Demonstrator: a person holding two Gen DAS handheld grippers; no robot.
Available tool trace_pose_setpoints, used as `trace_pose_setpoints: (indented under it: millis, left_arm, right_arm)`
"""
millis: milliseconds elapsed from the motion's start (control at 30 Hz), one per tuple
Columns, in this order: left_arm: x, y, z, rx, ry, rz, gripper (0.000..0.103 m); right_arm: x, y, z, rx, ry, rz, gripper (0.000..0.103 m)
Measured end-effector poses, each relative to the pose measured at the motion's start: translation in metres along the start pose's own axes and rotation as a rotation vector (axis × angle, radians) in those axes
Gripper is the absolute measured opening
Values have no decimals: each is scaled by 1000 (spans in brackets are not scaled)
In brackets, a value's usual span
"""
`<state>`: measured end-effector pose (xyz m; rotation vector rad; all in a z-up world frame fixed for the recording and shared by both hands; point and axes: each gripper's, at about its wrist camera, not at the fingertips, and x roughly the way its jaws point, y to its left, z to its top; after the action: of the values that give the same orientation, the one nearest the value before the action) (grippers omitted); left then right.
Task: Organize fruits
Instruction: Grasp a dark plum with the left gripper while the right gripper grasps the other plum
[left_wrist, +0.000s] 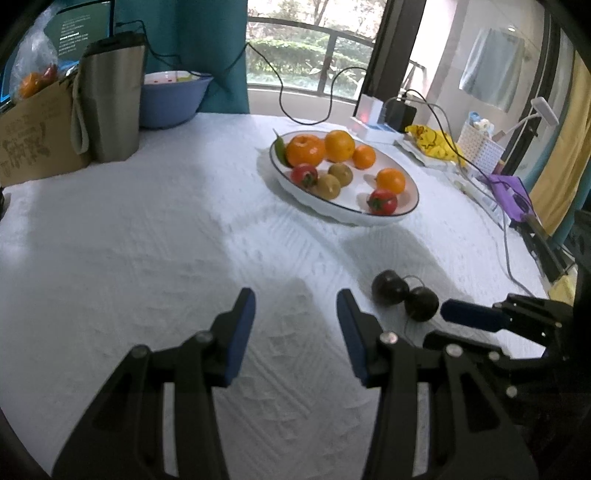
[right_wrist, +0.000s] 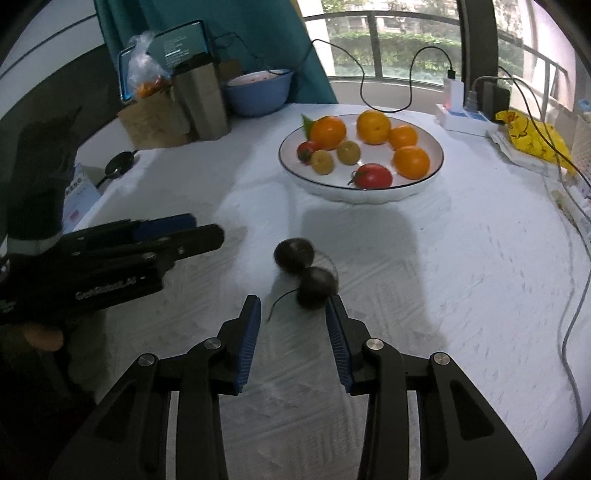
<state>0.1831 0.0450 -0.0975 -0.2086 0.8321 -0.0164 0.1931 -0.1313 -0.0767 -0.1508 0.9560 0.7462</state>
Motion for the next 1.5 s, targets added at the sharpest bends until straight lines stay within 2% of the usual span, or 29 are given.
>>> trace_pose_setpoints:
  millis: [233, 400, 500, 667, 867, 1133, 1367, 1500]
  left_arm:
    - [0, 3, -1, -6, -4, 7, 47]
    - [1, 6, 1, -19, -8, 20, 47]
    - [2, 5, 2, -22, -7, 26, 47]
    - [2, 1, 4, -16, -9, 33, 47]
    - [5, -3, 7, -7, -3, 37, 47]
    - [5, -8, 16, 8, -8, 44, 47]
    - [5, -9, 21, 6, -14, 48, 47]
    - [9, -16, 19, 27, 2, 19, 47]
  right_arm:
    - [-2, -4, 11, -26, -24, -14, 39]
    - [4, 4, 19, -155, -9, 43, 39]
    - [9, 5, 22, -199, 0, 46, 39]
    - [15, -8, 27, -204, 21, 45, 39]
    - [9, -11, 18, -217, 29, 78, 39]
    - [6, -17, 11, -227, 39, 11, 39]
    - [1, -26, 17, -157, -2, 61, 39]
    - [5, -22, 11, -190, 17, 35, 39]
